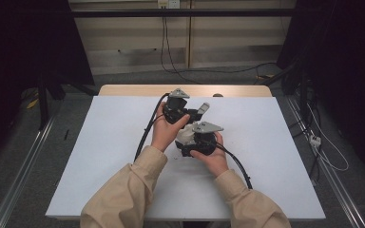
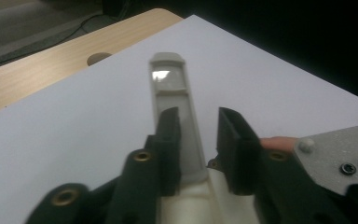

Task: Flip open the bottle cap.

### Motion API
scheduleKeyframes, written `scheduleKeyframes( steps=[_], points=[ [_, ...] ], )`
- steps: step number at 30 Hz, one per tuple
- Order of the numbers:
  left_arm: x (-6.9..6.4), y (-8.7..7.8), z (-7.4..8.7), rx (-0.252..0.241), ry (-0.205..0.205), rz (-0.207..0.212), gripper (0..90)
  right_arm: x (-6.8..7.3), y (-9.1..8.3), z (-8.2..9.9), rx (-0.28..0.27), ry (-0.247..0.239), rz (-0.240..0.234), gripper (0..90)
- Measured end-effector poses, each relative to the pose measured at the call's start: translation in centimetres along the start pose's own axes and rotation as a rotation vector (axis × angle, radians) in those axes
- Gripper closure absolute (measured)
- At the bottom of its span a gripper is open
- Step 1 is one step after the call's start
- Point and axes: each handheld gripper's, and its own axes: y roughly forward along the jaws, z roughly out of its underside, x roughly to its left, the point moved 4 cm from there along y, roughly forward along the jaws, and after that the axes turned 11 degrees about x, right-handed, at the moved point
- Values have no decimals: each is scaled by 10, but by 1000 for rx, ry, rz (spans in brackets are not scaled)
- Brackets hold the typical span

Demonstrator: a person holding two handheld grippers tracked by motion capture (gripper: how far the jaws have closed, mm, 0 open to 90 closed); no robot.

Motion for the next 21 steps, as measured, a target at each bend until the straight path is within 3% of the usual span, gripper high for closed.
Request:
scheduleKeyframes(
  steps=[3,12,21],
  points=[
    [0,-6,2,-8,-12,1,557,0,-3,2,24,13,-3,66],
    [-2,-31,18,-13,11,-8,315,-2,-21,9,17,6,-26,67],
    [3,-50,55,-11,9,-24,222,-6,-39,20,24,18,-35,76]
  ],
)
